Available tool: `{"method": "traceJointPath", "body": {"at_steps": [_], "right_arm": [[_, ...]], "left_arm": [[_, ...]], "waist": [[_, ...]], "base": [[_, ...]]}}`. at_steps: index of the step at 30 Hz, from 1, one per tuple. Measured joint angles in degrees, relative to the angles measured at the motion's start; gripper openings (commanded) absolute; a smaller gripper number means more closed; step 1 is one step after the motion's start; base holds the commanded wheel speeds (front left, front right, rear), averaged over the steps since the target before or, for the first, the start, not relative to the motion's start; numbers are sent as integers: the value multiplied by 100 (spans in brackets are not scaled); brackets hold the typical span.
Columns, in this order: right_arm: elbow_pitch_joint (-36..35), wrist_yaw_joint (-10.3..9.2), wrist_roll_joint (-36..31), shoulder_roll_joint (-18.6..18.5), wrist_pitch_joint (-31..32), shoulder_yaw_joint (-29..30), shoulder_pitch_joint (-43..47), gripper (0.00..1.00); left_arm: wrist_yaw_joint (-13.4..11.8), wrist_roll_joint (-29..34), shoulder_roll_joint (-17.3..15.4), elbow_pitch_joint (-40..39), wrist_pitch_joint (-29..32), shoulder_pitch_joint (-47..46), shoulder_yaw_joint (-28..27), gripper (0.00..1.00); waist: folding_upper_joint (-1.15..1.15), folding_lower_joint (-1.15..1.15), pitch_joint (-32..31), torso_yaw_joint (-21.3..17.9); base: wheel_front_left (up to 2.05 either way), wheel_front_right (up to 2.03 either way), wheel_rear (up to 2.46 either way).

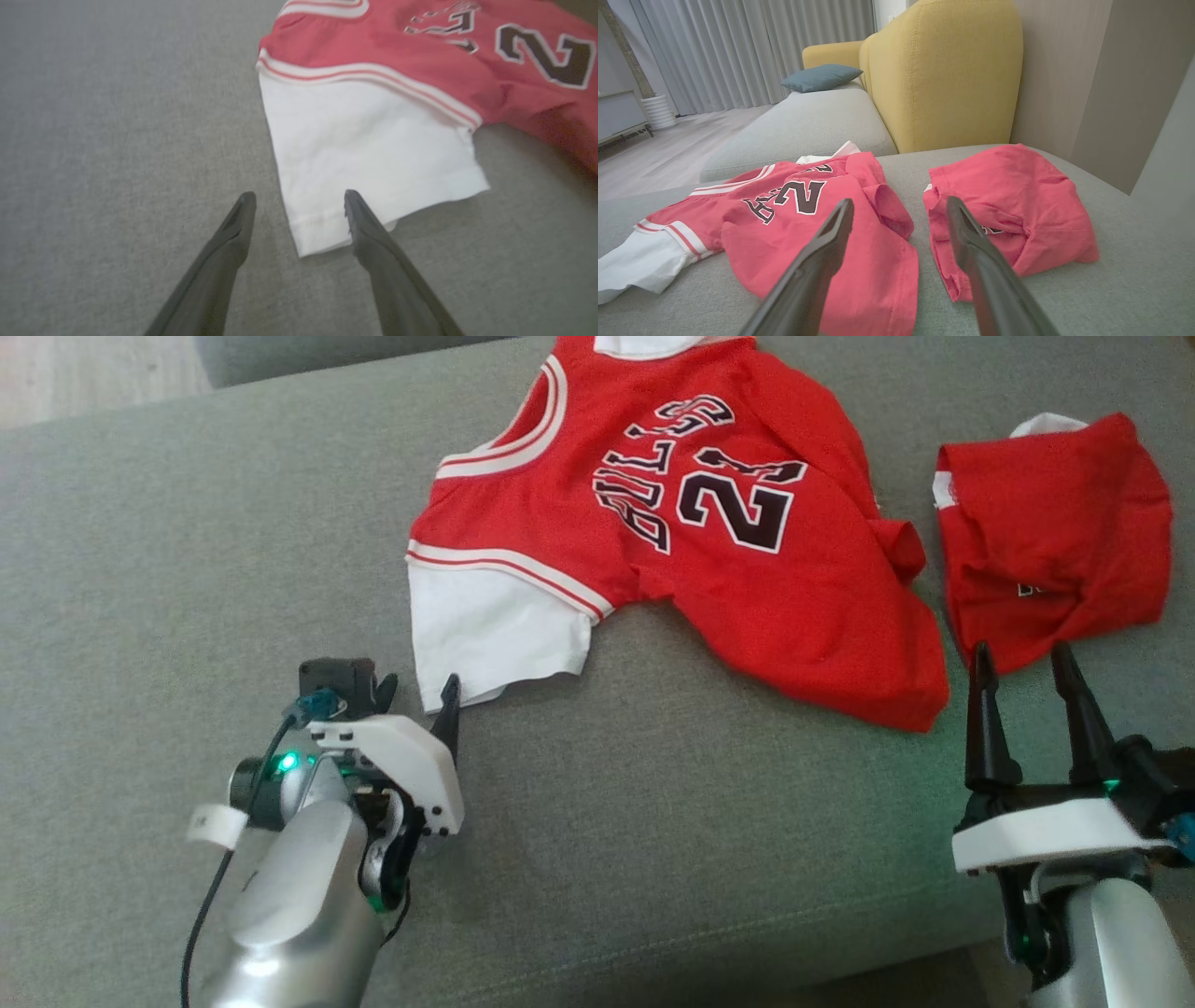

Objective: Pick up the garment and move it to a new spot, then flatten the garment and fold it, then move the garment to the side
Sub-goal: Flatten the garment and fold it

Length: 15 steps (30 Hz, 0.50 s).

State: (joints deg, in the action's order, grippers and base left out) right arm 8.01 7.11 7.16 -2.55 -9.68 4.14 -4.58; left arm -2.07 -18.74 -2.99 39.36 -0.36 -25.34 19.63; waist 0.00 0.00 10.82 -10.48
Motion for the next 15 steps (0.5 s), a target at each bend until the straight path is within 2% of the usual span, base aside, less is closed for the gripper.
{"method": "traceJointPath", "body": {"at_steps": [11, 13, 15], "right_arm": [[146, 0, 91, 0, -146, -12, -140, 100], [182, 0, 90, 0, -149, 0, -179, 100], [196, 0, 81, 0, -151, 25, -211, 100]], "left_arm": [[112, -29, -54, 572, 111, -371, 22, 100], [181, -105, -55, 636, 130, -416, 23, 0], [253, -137, -62, 690, 134, -455, 30, 0]], "waist": [[0, 0, 152, -189], [0, 0, 153, -190], [0, 0, 151, -184]], "base": [[0, 0, 0], [0, 0, 0], [0, 0, 0]]}}
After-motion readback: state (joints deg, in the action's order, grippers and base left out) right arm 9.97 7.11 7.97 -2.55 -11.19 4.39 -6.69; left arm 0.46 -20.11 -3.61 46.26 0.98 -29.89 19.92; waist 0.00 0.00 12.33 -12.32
